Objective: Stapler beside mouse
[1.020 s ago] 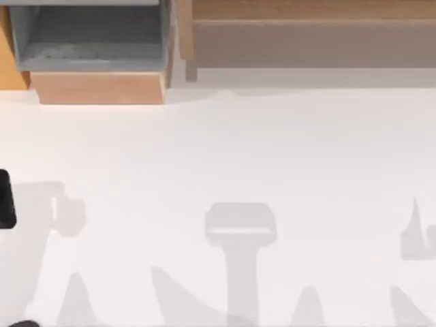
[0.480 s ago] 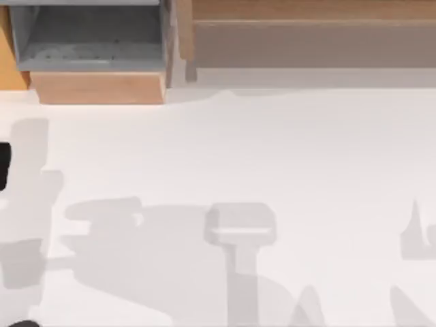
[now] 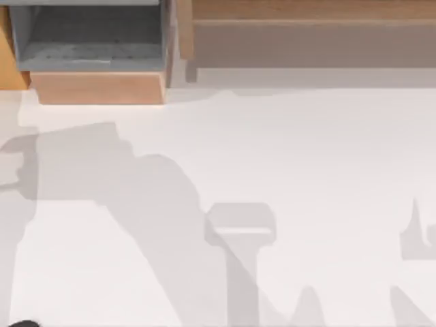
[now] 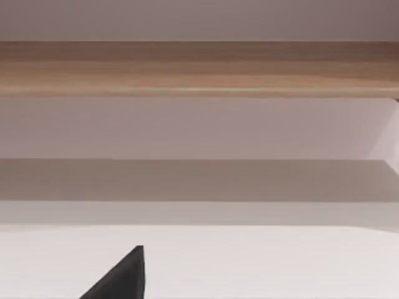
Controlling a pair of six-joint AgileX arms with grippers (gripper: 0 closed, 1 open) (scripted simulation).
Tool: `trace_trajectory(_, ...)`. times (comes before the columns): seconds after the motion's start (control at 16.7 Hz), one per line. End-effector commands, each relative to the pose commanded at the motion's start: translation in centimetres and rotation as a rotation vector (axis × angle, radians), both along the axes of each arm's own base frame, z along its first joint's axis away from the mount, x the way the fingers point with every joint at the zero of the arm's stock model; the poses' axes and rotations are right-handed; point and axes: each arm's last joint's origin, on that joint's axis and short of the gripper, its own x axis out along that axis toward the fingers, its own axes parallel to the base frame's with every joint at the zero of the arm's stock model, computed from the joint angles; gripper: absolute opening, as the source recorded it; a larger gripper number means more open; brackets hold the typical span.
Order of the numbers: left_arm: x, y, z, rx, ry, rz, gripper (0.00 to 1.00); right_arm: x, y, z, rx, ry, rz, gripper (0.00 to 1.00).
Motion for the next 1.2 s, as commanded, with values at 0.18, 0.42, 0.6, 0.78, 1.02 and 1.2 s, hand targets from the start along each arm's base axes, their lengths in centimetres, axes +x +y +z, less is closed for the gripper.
trace_trajectory(0.18, 2.2, 2.0, -0.5, -0.038, -0.045, 0.049, 1.00, 0.0, 0.0, 0.0, 0.000, 0.000, 0.000, 1.00)
trace_trajectory(0.42, 2.9, 2.7, -0.6, -0.054, -0.069, 0.068, 1.00, 0.0, 0.0, 0.0, 0.000, 0.000, 0.000, 1.00)
trace_trajectory(0.6, 2.9, 2.5, -0.5, -0.052, -0.070, 0.062, 1.00, 0.0, 0.0, 0.0, 0.000, 0.000, 0.000, 1.00)
trace_trajectory(0.78, 2.8, 2.7, -2.0, -0.056, -0.061, 0.069, 1.00, 0.0, 0.0, 0.0, 0.000, 0.000, 0.000, 1.00)
trace_trajectory(1.02, 3.0, 2.8, -5.0, -0.052, -0.076, 0.068, 1.00, 0.0, 0.0, 0.0, 0.000, 0.000, 0.000, 1.00)
trace_trajectory(1.2, 2.9, 2.8, -5.6, -0.054, -0.069, 0.068, 1.00, 0.0, 0.0, 0.0, 0.000, 0.000, 0.000, 1.00)
